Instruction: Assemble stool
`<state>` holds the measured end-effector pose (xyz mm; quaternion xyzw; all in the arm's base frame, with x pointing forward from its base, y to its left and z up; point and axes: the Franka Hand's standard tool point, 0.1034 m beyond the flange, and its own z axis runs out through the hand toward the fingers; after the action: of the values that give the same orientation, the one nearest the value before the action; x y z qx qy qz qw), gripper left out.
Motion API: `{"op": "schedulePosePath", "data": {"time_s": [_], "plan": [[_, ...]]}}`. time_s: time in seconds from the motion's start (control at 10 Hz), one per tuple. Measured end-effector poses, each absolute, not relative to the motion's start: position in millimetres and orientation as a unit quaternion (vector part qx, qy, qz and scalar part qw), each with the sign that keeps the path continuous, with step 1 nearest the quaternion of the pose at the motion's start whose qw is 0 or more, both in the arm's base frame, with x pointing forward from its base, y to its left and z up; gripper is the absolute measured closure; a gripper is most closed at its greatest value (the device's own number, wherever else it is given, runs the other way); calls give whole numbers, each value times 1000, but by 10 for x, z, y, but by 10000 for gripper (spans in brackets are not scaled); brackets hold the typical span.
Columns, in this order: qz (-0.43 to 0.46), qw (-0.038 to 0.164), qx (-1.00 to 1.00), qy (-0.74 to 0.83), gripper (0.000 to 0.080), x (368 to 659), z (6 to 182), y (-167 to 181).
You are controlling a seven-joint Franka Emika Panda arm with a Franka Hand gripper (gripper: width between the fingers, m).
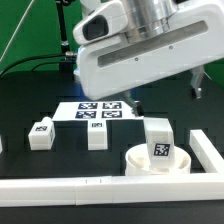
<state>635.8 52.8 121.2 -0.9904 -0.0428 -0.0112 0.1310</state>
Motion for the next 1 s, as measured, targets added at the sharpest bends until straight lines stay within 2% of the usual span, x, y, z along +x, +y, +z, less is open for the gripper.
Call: {"op": "schedulePosePath", "data": {"time_s": [0.1, 0.3, 0.4, 0.5, 0.8, 0.9, 1.0], "plan": [[-17, 123, -990, -63, 151, 6381, 1253, 509], [-49, 81, -974, -206, 151, 6456, 1242, 536], [-53, 86, -970, -220, 151, 6435, 1205, 530], [-45, 116, -967, -224, 151, 6387, 1189, 445], [-52, 105, -942, -314, 151, 6383, 1171, 398], [-65, 72, -910, -403, 151, 6392, 1107, 380], [-65, 56, -888, -453, 151, 6373, 1059, 404]]}}
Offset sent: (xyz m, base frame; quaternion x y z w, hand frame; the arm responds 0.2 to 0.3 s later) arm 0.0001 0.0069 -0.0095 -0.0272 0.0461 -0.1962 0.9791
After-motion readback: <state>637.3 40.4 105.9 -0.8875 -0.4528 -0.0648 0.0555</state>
